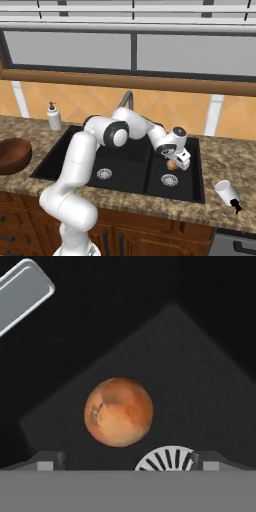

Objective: Pick the onion from the sink and place it in the bowl. Then pick the bowl and place it in the microwave. Then close the microwave door and press the start button.

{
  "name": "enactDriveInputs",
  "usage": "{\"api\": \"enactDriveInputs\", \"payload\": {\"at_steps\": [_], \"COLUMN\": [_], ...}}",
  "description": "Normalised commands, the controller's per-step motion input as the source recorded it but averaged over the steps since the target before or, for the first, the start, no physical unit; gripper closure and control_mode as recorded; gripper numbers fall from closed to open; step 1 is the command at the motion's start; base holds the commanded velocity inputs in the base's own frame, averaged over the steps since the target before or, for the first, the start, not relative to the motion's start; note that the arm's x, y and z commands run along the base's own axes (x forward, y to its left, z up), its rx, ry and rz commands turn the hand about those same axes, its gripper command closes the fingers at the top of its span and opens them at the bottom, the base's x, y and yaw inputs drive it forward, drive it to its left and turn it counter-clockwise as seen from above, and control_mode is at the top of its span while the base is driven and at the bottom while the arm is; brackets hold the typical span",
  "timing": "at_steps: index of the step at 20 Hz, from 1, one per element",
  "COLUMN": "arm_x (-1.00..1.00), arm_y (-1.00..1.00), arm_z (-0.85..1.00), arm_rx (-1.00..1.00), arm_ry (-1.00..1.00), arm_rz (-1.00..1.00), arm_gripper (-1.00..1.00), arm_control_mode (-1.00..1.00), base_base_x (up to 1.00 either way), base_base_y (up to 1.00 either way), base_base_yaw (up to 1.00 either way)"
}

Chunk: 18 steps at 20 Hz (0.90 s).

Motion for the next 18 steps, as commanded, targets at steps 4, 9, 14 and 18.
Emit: {"api": "enactDriveInputs", "payload": {"at_steps": [4, 9, 14, 18], "arm_x": [0.25, 0.09, 0.0, 0.04], "arm_y": [-0.04, 0.0, 0.2, 0.09], "arm_z": [-0.22, -0.23, -0.34, -0.22], "arm_rx": [0.0, 0.0, 0.0, 0.0], "arm_ry": [0.0, 0.0, 0.0, 0.0], "arm_rz": [0.0, 0.0, 0.0, 0.0], "arm_gripper": [-1.0, -1.0, -1.0, -1.0], "arm_control_mode": [-1.0, -1.0, -1.0, -1.0], "base_base_x": [0.0, 0.0, 0.0, 0.0], "base_base_y": [0.0, 0.0, 0.0, 0.0], "base_base_yaw": [0.0, 0.0, 0.0, 0.0]}}
